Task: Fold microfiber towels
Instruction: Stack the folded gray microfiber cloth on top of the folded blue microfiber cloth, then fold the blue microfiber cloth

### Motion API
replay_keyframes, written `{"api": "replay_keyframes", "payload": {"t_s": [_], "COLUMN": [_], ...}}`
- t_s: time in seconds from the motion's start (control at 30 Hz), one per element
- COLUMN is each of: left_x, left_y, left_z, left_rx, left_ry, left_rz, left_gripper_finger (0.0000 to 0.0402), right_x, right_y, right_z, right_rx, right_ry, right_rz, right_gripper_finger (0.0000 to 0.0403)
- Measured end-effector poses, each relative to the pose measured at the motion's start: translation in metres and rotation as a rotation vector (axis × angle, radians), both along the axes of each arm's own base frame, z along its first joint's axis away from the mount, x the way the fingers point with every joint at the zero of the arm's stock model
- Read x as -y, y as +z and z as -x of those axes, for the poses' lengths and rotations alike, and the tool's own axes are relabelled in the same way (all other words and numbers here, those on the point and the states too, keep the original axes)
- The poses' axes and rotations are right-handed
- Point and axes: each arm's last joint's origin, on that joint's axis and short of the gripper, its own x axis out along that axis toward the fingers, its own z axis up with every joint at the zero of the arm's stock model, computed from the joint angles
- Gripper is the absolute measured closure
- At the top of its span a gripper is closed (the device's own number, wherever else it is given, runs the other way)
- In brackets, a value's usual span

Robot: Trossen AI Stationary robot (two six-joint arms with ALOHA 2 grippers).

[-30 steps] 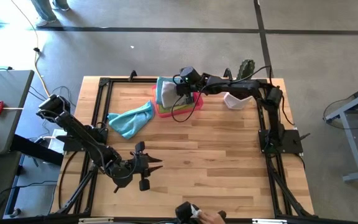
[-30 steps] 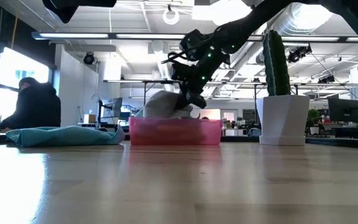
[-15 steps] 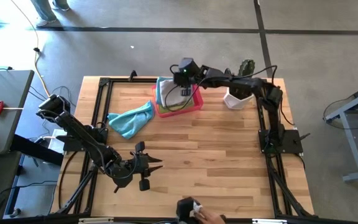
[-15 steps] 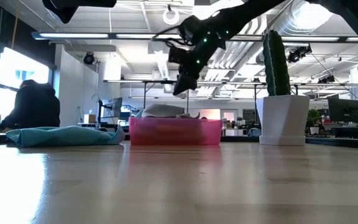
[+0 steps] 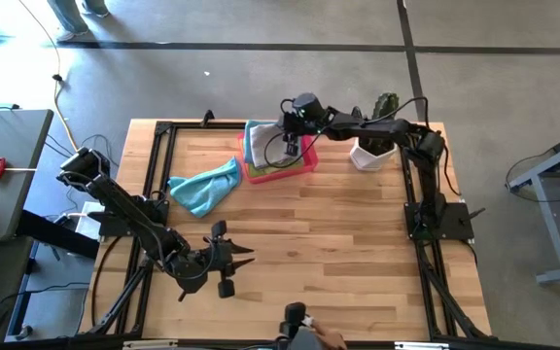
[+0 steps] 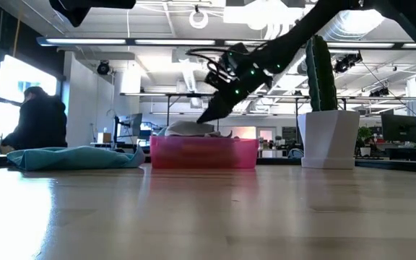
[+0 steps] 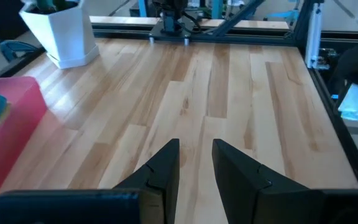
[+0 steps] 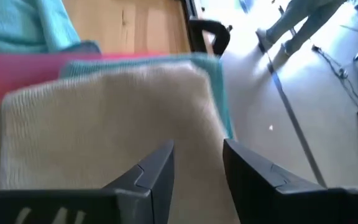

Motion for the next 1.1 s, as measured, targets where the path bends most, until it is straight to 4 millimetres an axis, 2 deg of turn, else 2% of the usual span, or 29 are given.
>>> {"api": "replay_keyframes", "payload": {"t_s": [0.17,0.23,0.33,0.53,0.7,0.87,1.1], "left_x": [-0.004,-0.009,-0.023,-0.072,-0.122,-0.161,-0.197], "left_y": [0.001,-0.001,-0.007,-0.024,-0.036,-0.04,-0.048], "left_z": [-0.001,-0.001,-0.002,0.0,0.016,0.032,0.04], "left_rx": [0.015,-0.002,-0.058,-0.247,-0.503,-0.723,-0.828], "left_ry": [0.063,0.094,0.169,0.39,0.61,0.758,0.807], "left_rz": [-0.053,-0.083,-0.112,-0.092,-0.041,0.029,0.154], "left_gripper_finger": [0.0315,0.0315,0.0315,0.0315,0.0315,0.0333,0.0373], "right_x": [0.002,-0.002,-0.014,-0.051,-0.087,-0.119,-0.162], "right_y": [-0.012,-0.004,0.025,0.082,0.111,0.123,0.119], "right_z": [0.007,0.009,0.01,0.032,0.054,0.067,0.071], "right_rx": [-0.023,-0.02,0.037,0.039,-0.025,-0.097,-0.235], "right_ry": [-0.056,-0.053,-0.033,0.015,-0.017,-0.036,-0.05], "right_rz": [-0.03,-0.026,0.01,0.0,-0.089,-0.102,-0.142], "right_gripper_finger": [0.0274,0.0274,0.0274,0.0274,0.0274,0.0274,0.0274]}}
